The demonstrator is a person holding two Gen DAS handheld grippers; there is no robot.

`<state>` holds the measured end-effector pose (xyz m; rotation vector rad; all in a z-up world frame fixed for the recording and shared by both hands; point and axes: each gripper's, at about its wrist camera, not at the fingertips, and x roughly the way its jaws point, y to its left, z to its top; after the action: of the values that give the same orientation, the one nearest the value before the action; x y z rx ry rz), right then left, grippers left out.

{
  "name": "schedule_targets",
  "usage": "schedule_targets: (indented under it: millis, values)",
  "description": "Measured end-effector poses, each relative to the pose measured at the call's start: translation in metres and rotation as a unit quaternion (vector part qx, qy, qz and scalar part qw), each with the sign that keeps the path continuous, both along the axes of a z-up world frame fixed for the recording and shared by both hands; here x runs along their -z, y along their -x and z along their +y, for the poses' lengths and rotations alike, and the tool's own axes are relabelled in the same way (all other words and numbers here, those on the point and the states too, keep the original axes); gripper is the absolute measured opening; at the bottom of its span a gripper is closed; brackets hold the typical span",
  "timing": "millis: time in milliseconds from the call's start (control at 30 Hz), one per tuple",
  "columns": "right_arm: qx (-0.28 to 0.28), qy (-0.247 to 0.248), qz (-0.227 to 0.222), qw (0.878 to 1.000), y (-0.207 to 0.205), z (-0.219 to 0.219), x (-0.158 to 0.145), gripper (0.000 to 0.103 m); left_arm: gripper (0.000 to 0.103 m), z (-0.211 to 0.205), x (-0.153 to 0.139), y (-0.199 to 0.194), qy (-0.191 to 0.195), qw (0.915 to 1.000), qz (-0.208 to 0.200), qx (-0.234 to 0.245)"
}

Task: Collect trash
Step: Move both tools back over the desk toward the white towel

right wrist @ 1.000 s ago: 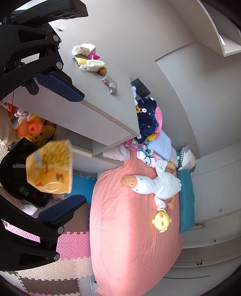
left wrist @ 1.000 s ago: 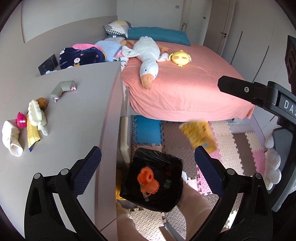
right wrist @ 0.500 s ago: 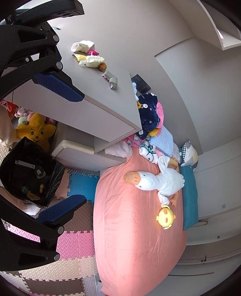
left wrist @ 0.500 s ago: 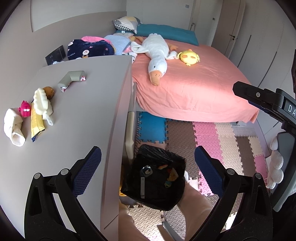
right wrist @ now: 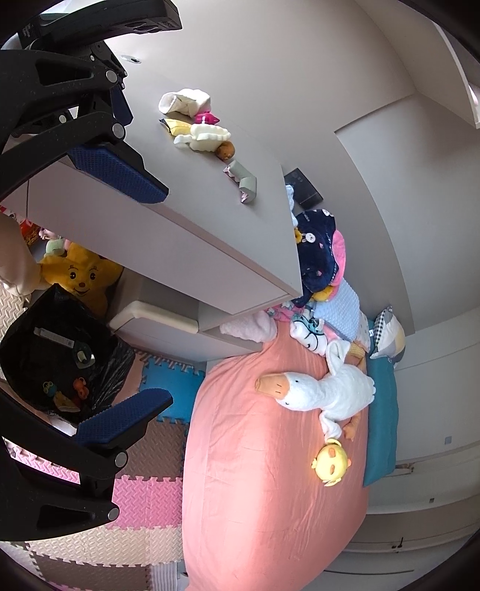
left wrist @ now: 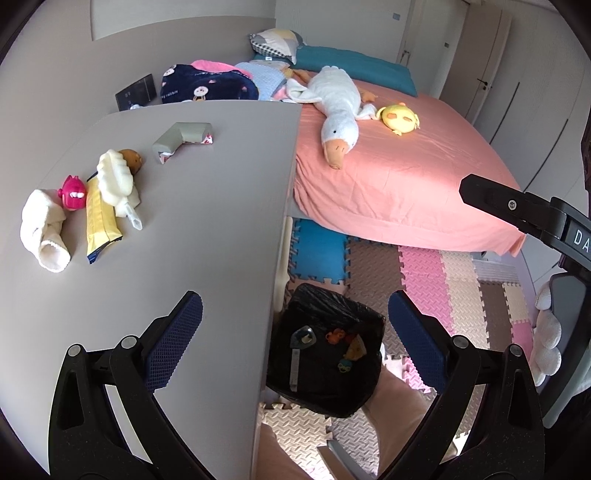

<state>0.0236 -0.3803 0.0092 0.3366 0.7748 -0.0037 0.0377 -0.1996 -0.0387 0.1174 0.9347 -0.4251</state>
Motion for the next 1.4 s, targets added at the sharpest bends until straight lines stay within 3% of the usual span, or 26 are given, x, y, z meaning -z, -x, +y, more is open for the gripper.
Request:
schedule_targets:
  millis: [933, 1400]
  values:
    - [-0.071, 0.019, 0.02, 0.997, -0.062, 0.09, 0.016, 0.1, 0.097, 0.102, -0.003, -0.033, 0.0, 0.9964, -0.006, -0.084]
    - [-0.102, 0.042, 0.032, 0.993, -0.112, 0.13, 0.02, 0.1, 0.097, 0.157, -0.002, -0.06, 0.008, 0.9905, -0.003, -0.137]
